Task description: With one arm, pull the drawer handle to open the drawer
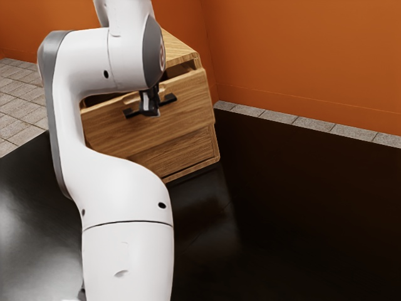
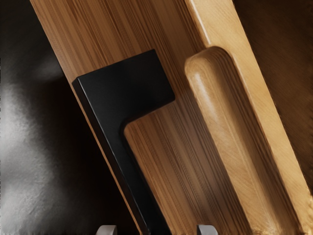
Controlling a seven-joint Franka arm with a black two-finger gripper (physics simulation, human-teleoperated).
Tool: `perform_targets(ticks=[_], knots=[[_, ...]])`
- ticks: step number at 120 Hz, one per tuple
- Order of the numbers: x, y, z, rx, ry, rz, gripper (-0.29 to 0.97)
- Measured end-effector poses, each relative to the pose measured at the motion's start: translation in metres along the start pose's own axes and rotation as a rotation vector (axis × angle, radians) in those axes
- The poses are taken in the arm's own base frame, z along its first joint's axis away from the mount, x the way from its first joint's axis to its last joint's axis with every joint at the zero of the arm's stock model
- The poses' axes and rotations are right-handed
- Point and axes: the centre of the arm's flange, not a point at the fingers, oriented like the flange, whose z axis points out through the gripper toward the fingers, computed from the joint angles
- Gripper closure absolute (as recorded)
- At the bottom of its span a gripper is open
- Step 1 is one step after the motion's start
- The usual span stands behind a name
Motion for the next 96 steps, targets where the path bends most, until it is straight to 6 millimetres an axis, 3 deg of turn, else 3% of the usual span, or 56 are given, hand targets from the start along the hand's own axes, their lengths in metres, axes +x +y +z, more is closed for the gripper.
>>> perform_targets(ticks=[96], knots=[[0.0,-0.02,-0.009,0.004,0.007,-0.02,0.54]])
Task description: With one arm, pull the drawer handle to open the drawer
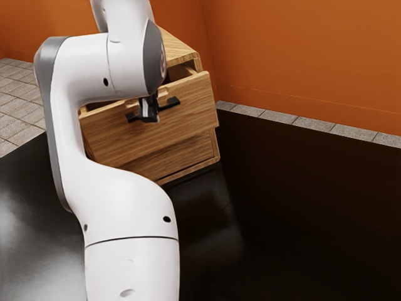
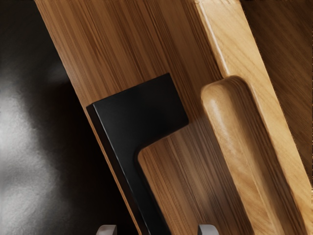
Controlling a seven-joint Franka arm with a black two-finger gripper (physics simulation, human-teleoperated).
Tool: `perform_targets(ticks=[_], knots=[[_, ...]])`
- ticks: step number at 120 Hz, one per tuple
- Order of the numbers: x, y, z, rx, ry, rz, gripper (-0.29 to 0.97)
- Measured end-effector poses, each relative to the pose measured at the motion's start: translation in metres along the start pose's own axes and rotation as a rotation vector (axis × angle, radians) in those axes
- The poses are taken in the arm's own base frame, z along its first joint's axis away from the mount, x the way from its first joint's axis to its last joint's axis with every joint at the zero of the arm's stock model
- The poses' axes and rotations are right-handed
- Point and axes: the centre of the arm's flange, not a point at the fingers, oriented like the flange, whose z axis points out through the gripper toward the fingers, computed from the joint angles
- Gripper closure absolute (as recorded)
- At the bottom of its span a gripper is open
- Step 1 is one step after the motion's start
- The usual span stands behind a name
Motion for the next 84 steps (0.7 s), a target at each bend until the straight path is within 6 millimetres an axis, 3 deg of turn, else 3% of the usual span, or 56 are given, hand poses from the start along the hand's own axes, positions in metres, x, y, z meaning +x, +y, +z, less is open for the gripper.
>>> perform_targets(ticks=[84], knots=[[-0.008,-0.017,-0.007,-0.004,0.004,0.0,0.54]])
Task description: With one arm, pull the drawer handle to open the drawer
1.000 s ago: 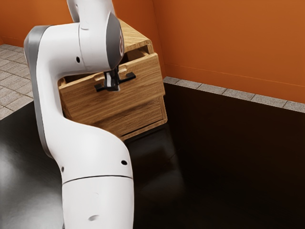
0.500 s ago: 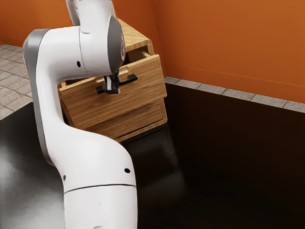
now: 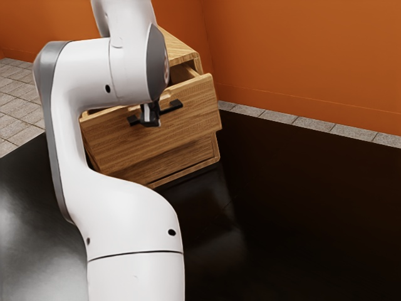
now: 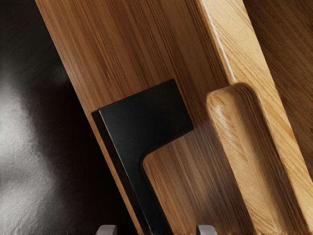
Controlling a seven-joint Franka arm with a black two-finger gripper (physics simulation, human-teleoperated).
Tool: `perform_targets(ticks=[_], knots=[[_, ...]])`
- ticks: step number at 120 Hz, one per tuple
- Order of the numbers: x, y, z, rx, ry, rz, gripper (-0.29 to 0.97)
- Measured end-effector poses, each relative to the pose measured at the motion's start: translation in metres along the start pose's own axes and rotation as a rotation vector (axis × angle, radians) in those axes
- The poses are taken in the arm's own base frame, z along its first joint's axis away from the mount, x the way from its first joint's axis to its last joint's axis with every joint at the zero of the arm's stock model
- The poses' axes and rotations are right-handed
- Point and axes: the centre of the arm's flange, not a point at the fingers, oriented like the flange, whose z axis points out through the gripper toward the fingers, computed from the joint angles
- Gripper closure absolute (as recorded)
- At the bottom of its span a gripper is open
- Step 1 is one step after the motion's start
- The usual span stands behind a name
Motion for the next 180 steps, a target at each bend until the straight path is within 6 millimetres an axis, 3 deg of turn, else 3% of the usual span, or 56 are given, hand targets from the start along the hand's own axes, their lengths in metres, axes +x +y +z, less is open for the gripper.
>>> perform_targets(ticks=[180], knots=[[-0.021,-0.044,-0.035,0.002,0.034,-0.02,0.54]])
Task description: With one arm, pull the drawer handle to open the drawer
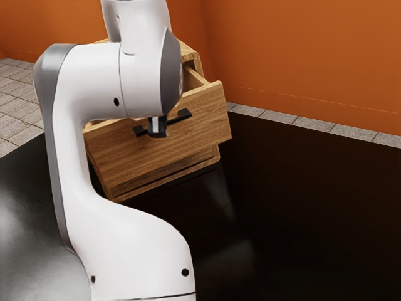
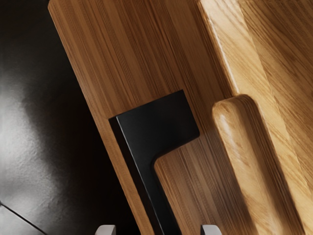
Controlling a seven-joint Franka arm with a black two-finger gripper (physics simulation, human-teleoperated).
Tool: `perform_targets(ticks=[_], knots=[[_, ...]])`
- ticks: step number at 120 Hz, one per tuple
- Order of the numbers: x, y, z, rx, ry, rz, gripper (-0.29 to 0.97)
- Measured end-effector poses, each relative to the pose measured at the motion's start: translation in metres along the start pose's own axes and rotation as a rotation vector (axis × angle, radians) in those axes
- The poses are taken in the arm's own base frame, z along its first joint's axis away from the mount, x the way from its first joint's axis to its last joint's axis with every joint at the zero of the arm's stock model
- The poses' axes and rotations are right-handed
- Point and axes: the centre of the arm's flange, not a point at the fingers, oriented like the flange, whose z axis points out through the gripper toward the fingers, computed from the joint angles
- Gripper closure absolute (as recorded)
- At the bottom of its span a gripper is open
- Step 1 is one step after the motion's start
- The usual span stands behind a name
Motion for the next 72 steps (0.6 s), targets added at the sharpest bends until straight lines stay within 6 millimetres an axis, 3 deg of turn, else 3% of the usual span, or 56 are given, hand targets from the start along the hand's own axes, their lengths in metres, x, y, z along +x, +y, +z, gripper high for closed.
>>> perform_targets(ticks=[33,42,58,65,72], knots=[[0.003,-0.008,-0.003,0.018,0.018,-0.021,0.53],[0.004,-0.011,-0.011,0.007,0.019,-0.026,0.53],[-0.001,-0.027,-0.049,-0.039,0.018,-0.018,0.5],[-0.002,-0.031,-0.085,-0.033,-0.065,0.03,0.38],[0.003,-0.021,-0.121,0.047,-0.202,0.143,0.29]])
